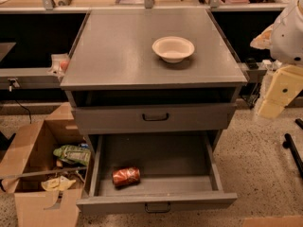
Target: Pick coke can from middle drawer and place on counter
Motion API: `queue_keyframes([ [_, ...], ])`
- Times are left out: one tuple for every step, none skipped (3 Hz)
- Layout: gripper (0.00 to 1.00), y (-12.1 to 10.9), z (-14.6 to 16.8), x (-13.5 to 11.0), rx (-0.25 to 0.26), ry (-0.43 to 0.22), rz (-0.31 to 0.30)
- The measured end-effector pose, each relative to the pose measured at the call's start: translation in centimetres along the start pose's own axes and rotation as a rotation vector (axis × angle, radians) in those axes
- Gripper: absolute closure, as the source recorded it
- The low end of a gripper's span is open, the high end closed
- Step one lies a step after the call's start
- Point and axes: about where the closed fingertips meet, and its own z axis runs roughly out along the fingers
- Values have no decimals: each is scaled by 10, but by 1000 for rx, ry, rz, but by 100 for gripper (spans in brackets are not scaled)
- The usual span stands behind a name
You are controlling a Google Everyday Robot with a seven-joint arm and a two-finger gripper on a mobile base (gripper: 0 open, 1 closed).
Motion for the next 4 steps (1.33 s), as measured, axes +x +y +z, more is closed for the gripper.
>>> queue_keyframes([
  [0, 0, 0, 0, 0, 0, 0],
  [0, 3, 21, -2, -22, 6, -10],
  [0, 19, 78, -9, -93, 4, -50],
  [0, 56, 165, -16, -202, -36, -68],
])
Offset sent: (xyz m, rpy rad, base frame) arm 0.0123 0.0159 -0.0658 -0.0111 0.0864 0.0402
